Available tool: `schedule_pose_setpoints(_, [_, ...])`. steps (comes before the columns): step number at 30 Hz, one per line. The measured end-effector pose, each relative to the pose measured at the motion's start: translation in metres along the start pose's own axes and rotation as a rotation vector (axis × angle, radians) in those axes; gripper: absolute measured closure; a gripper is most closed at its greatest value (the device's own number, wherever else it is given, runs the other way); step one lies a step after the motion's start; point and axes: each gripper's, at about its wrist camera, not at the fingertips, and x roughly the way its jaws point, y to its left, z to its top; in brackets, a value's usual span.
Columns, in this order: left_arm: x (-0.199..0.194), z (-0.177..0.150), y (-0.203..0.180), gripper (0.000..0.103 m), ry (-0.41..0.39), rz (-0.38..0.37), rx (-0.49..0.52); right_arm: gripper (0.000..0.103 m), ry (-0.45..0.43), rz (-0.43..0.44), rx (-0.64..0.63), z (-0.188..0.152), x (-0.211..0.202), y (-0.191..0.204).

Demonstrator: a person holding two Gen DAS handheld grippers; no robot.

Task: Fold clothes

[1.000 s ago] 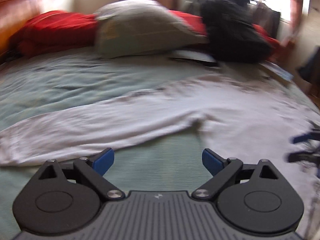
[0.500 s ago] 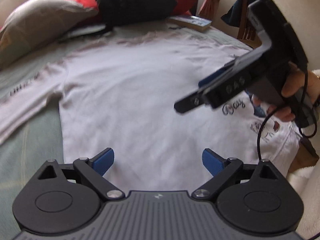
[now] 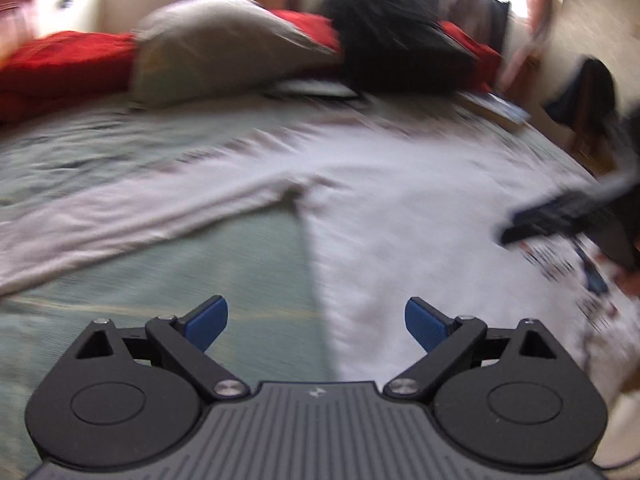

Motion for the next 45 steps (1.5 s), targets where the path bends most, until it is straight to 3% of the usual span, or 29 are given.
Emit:
schedule_pose_setpoints(3, [0.006,0.0,0.047,0.008,-0.033,0.085,-0.084,0.0,-0.031,0.031,-0.016,0.003,-0.006,0.005])
schedule_pose_setpoints(7, [0.012,-0.009,0.111,0.008,-0.065,0.129,-0.303,0.0,-0.058,0.042,-0.032,0.007,-0.01,0.007])
schedule_pose_setpoints(11, [0.014,-0.024,0.153,0.008,-0.093,0.136,-0.46,0.0,-0.065,0.045,-0.03,0.008,-0.008,0.005])
schedule_pose_setpoints(16, [0.016,-0.035,0.18,0.007,-0.158,0.081,-0.587,0.0,-0.06,0.041,-0.022,0.012,0.001,0.005])
schedule_pose_setpoints(19, [0.022,-0.032,0.189,0.001,-0.168,0.049,-0.607,0.0,-0.055,0.039,-0.016,0.015,0.007,0.005])
schedule_pose_setpoints(31, [0.044,-0.018,0.217,0.001,-0.259,0.053,-0.668,0.0,-0.061,0.029,0.002,0.021,0.014,0.001])
schedule_pose_setpoints(39, [0.051,-0.007,0.231,0.001,-0.317,0.073,-0.84,0.0,-0.063,0.023,0.021,0.022,0.015,-0.005])
schedule_pose_setpoints(41, [0.054,-0.007,0.219,0.001,-0.308,0.031,-0.825,0.0,-0.064,0.03,0.025,0.021,0.014,-0.006])
schedule_pose_setpoints(45, [0.061,-0.002,0.213,0.001,-0.301,0.07,-0.774,0.0,-0.064,0.027,0.032,0.022,0.015,-0.01])
